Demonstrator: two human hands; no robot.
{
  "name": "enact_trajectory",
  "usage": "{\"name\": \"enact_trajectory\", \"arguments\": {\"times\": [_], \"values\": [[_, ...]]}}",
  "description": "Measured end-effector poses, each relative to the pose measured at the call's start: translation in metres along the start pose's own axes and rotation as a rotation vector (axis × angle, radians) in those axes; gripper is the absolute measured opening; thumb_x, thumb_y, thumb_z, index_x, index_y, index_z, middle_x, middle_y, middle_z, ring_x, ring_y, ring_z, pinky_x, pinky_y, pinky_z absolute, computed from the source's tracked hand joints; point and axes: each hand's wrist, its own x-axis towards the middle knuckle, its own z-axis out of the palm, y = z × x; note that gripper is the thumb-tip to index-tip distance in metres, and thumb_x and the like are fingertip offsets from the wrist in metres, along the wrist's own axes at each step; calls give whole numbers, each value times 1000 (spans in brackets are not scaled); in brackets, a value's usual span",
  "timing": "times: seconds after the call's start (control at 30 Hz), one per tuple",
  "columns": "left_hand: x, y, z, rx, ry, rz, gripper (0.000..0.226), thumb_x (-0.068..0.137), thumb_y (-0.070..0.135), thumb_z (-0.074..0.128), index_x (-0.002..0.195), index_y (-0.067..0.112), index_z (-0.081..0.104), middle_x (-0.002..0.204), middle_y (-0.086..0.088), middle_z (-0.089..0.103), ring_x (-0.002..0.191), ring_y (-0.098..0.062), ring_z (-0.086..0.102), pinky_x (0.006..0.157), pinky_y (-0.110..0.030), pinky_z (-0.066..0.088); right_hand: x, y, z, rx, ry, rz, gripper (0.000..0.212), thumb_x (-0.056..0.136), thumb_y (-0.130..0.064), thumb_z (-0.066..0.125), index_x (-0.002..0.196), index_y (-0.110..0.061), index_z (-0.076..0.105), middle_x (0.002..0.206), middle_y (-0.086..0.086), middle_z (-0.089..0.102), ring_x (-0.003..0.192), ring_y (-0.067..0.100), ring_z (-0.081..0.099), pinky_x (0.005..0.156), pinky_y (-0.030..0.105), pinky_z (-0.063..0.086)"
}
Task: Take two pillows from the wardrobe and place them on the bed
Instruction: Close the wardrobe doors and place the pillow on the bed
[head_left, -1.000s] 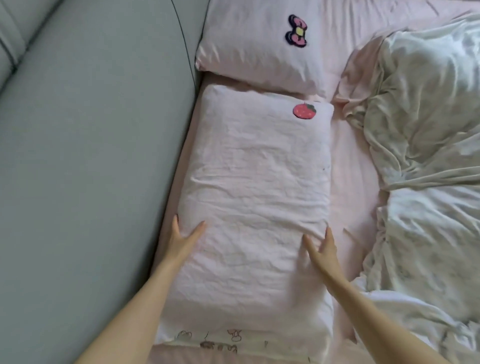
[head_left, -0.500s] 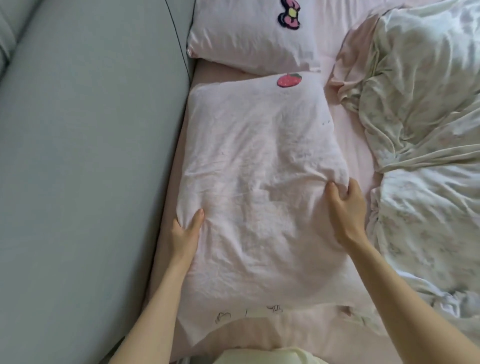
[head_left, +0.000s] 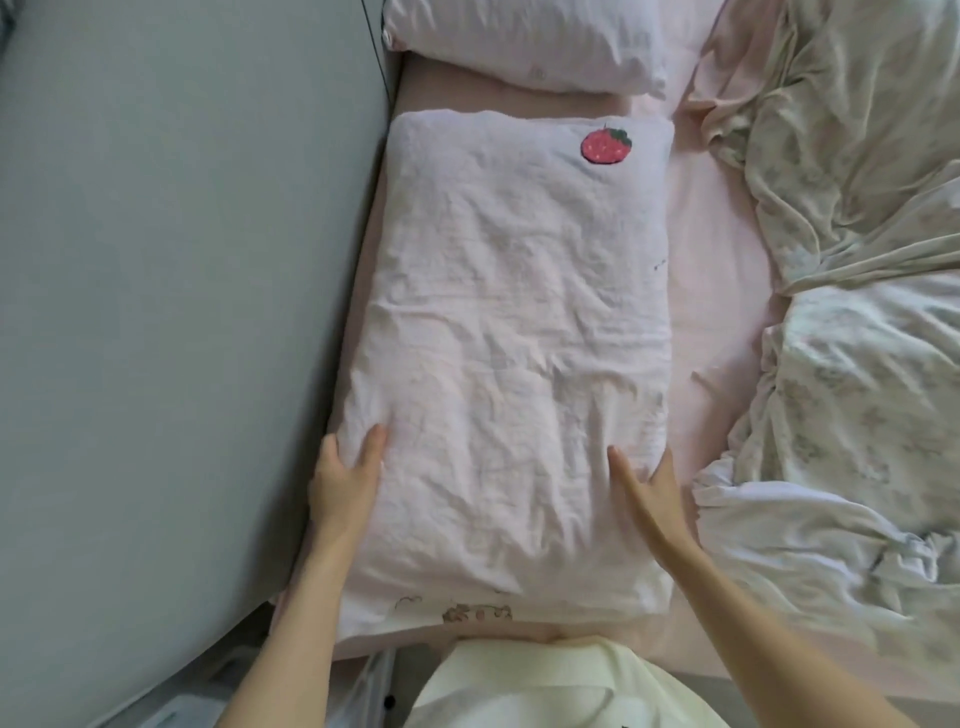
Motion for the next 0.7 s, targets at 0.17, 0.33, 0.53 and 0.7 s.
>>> {"name": "enact_trajectory", "arguments": {"times": [0.17, 0.33, 0.53, 0.7], "values": [[-5, -6, -33, 67, 168, 83, 49, 78, 65, 46, 88, 17, 54, 88, -8, 63, 80, -31, 56, 67, -34, 40, -28, 8, 19, -4, -24, -62, 61, 81, -34, 60, 134, -19, 35, 121, -9, 46, 111, 11, 46, 90, 27, 35], [5, -51, -18, 256, 32, -206, 49, 96, 40, 36, 126, 2, 46, 129, -26, 51, 115, -42, 47, 93, -44, 38, -11, 15, 23, -123, -135, -67, 68, 76, -35, 63, 134, -13, 36, 131, 5, 50, 116, 17, 46, 90, 29, 36], [-1, -30, -22, 355, 115, 174, 51, 91, 29, 49, 138, 13, 36, 142, -19, 40, 127, -38, 39, 102, -49, 33, -12, 5, 20, -321, 78, -116, 86, 82, -38, 64, 145, -21, 9, 151, 18, 18, 138, 32, 18, 110, 47, 21], [-7, 16, 15, 692, -159, 448, 83, 77, 71, 42, 142, 43, -1, 157, 0, -10, 141, -32, -15, 107, -66, 1, 3, -35, 42, -806, -84, -508, 73, 84, -49, 54, 144, -36, 14, 156, 10, 0, 142, 34, -4, 107, 63, 13]]}}
